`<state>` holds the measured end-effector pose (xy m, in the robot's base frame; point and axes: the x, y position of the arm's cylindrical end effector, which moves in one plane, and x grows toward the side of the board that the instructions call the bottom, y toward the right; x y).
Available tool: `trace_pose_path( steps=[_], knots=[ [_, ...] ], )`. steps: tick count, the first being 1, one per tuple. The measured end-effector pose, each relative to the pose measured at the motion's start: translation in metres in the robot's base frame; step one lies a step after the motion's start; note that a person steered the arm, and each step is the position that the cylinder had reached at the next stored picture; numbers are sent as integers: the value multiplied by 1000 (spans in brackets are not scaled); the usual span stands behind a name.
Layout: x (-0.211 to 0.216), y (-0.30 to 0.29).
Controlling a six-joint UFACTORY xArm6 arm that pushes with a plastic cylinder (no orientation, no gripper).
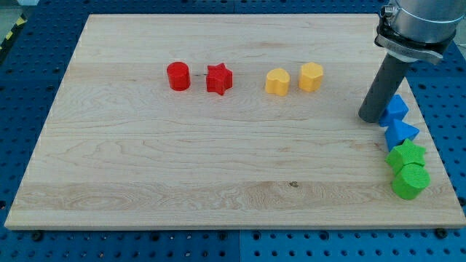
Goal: Place the yellow hexagon diagonal to the blue cube
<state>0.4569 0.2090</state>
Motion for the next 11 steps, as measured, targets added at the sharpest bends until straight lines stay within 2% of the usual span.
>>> trace_pose_path(
  steps=[2,3,5,6,7,9,11],
  knots=[
    [-4,-59],
    [-42,-82],
    [-61,-161],
    [-99,-167],
    [-102,-154],
    [-97,-105],
    [-66,-74]
  ],
)
